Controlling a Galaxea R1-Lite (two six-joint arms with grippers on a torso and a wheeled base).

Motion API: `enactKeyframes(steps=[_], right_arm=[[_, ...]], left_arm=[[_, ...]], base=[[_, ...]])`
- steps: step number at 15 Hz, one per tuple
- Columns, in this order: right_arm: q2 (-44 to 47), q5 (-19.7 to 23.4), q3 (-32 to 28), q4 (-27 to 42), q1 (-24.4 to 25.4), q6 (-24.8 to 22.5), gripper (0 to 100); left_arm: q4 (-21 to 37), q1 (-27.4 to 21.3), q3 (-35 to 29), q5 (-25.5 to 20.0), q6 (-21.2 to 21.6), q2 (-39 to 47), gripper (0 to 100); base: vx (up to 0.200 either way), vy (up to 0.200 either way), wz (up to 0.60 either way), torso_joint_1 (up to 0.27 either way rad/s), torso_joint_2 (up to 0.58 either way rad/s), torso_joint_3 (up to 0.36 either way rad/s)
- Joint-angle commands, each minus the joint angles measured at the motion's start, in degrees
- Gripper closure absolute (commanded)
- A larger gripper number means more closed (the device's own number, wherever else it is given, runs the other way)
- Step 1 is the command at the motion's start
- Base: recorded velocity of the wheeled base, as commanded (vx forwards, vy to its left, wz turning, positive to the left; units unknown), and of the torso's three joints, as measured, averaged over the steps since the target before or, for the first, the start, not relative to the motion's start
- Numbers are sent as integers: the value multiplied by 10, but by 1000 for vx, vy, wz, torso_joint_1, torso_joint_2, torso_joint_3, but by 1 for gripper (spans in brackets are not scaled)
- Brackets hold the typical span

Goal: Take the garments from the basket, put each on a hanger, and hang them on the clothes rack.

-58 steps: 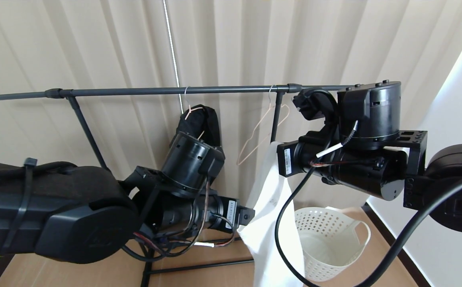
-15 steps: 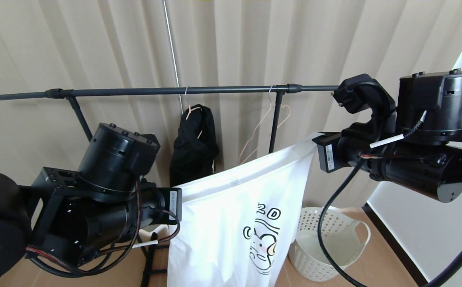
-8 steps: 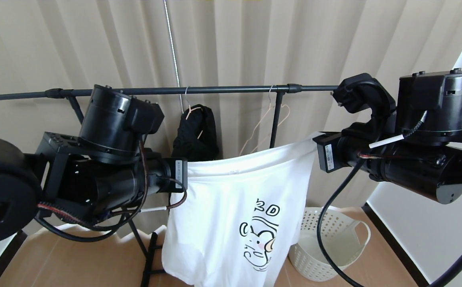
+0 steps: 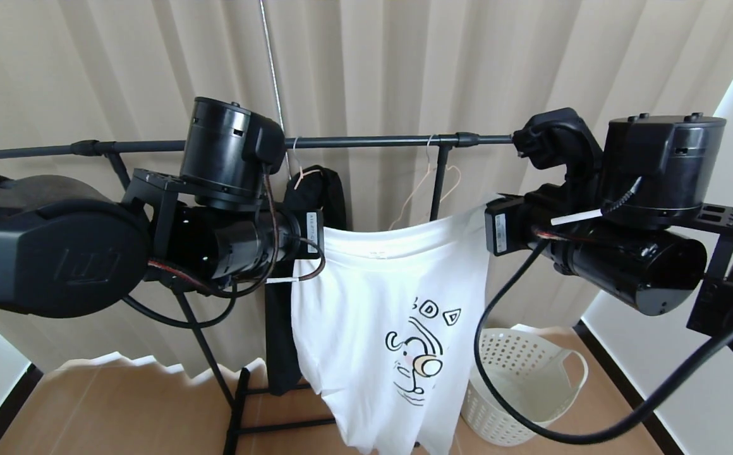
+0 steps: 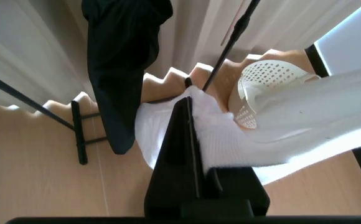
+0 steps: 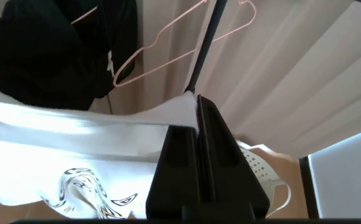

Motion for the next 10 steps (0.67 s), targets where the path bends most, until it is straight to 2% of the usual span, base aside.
enactKeyframes(steps=[1, 3, 6, 8, 10], right_arm=[[50, -28, -10, -52, 1, 1, 100], [55, -33, -14, -91, 1, 7, 100], [54, -34, -27, -113, 2, 26, 100], [51, -34, -30, -129, 3, 36, 100], [49, -39, -29, -190, 14, 36, 100]], left_arm=[[-15, 0, -1, 0, 1, 5, 100], [-31, 0, 1, 0, 2, 3, 100], [-42, -2, -7, 0, 6, 1, 100], [-71, -2, -7, 2, 19, -2, 100], [-131, -2, -5, 2, 42, -12, 100]], base=[[0, 0, 0, 0, 0, 0], [0, 0, 0, 0, 0, 0], [0, 0, 0, 0, 0, 0], [0, 0, 0, 0, 0, 0], [0, 0, 0, 0, 0, 0]])
